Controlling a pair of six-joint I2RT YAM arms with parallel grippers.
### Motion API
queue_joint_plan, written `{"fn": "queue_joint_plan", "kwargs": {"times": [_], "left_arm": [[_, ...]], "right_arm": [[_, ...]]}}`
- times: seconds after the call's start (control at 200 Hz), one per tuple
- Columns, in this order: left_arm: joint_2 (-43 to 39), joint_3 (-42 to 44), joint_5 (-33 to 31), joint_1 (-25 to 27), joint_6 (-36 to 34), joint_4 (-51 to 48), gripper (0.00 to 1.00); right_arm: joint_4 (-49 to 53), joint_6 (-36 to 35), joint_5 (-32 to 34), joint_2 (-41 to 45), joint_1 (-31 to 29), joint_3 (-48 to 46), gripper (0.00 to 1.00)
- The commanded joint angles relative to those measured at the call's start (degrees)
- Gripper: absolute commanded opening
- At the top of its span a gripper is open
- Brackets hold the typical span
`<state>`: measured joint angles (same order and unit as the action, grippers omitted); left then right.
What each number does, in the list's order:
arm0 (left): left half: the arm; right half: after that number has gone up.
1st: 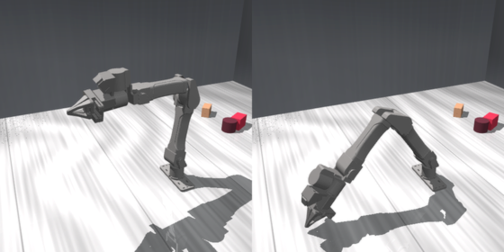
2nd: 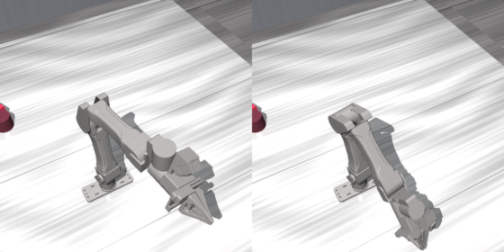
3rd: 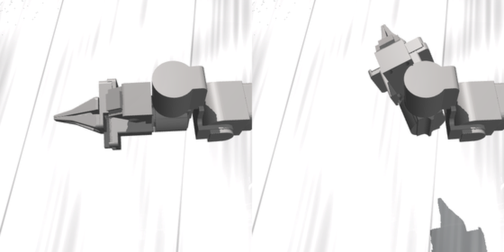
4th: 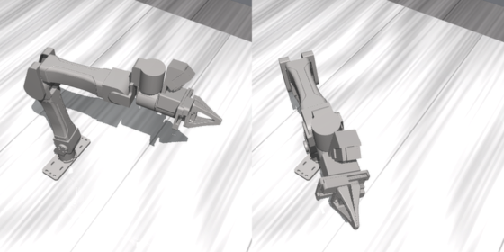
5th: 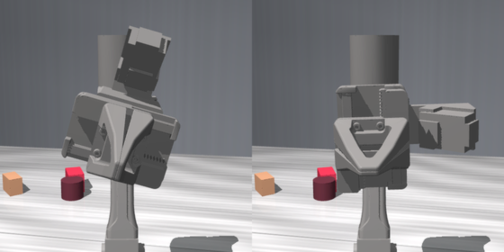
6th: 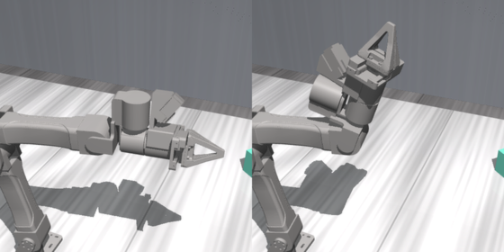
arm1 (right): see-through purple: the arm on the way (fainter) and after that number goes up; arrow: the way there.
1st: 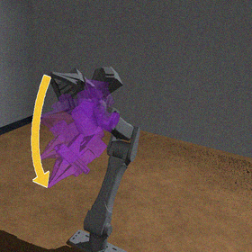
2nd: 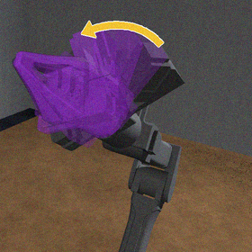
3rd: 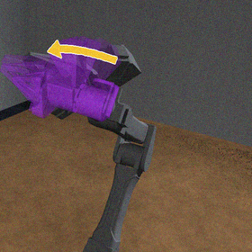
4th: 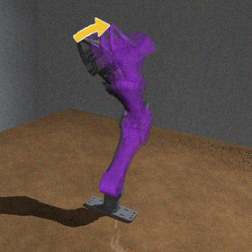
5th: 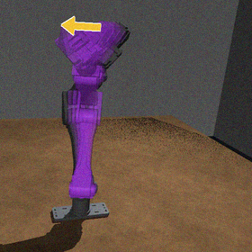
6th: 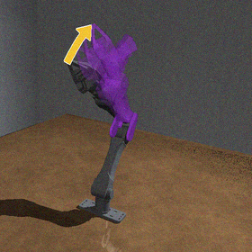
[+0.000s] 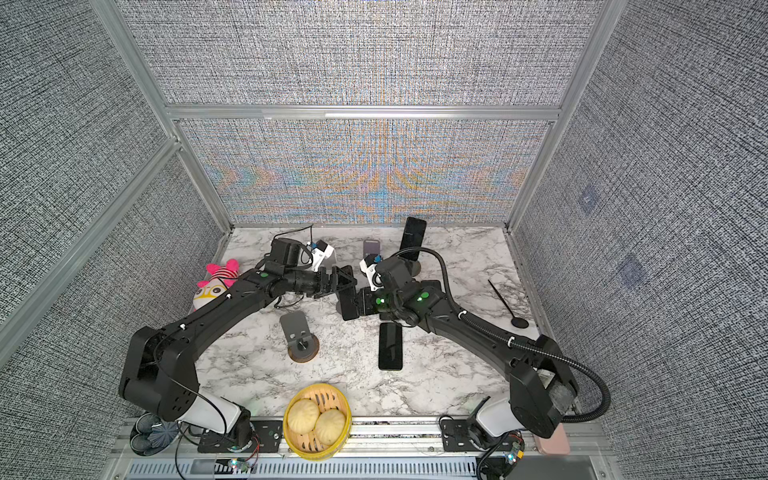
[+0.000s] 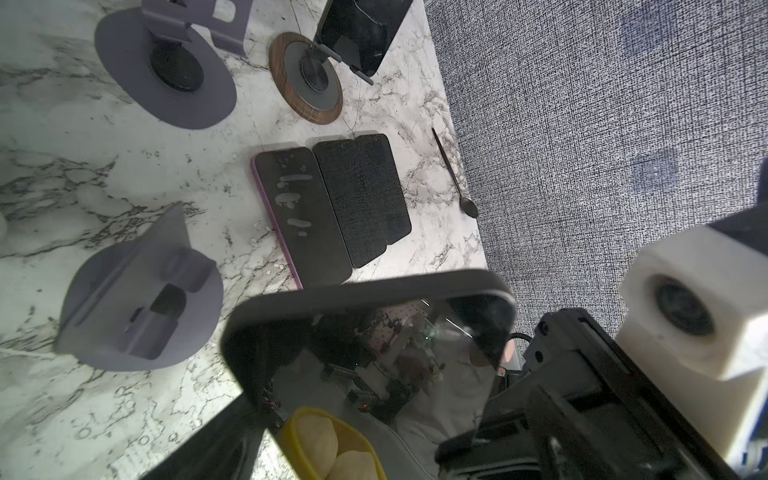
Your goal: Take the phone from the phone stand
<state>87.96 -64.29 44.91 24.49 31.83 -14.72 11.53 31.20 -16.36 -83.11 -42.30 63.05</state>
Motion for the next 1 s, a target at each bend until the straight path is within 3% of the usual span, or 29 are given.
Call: {"fn": "queue_joint_plan", "kwargs": {"times": [0.0, 0.35, 0.76, 0.995], "left_arm": [[-0.12, -0.65, -0.82, -0.07, -1.4, -0.2, 0.98], [0.83, -1.36, -0.17, -0.15, -2.13, -1.62, 0.98], [0.29, -2.44, -2.25, 0.01, -3.61, -5.21, 0.98], [-4.37, 2.13, -14.04, 7.78, -0.75, -4.49, 0.98]], "right_arm": [[-1.18, -0.78, 0.03, 1.0, 0.42, -0.5, 0.0], [3.72, -1.89, -0.15, 6.55, 3.47, -4.57, 0.0], [25.71, -8.1, -4.14, 16.34, 13.13, -10.77, 0.0], [35.97, -7.75, -3.82, 22.11, 17.63, -15.17, 0.0]]}}
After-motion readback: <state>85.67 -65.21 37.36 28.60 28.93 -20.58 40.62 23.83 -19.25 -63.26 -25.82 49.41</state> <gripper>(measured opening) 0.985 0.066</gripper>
